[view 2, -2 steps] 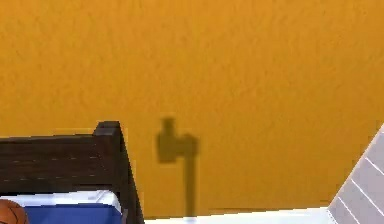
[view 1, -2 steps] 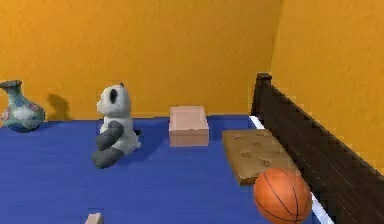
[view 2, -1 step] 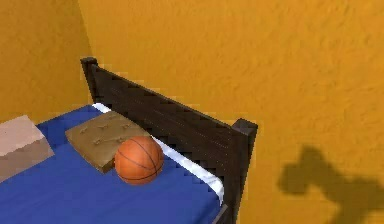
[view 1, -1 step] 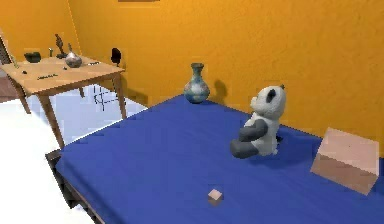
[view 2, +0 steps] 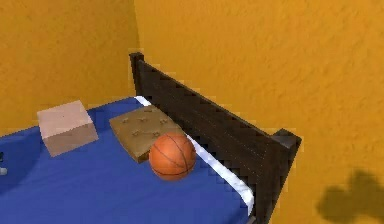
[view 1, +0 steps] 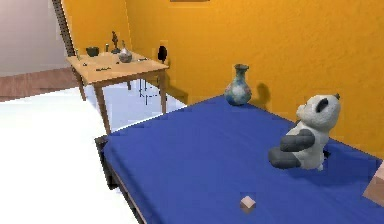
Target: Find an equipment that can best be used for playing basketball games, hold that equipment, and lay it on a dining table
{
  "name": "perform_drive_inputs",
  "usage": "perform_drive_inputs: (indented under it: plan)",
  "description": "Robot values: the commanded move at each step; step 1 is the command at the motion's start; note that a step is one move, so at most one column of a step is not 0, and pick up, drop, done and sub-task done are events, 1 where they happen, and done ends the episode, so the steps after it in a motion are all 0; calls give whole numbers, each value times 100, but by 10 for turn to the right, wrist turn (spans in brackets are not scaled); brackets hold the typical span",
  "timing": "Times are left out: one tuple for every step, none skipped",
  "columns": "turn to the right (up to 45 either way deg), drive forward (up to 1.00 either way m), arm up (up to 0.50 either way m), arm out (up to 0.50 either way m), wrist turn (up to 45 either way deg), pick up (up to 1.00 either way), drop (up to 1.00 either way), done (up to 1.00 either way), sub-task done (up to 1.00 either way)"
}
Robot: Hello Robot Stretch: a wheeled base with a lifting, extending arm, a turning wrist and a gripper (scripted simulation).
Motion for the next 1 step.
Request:
perform_drive_inputs:
  plan:
    - [0,0,50,0,0,0,0,0,0]
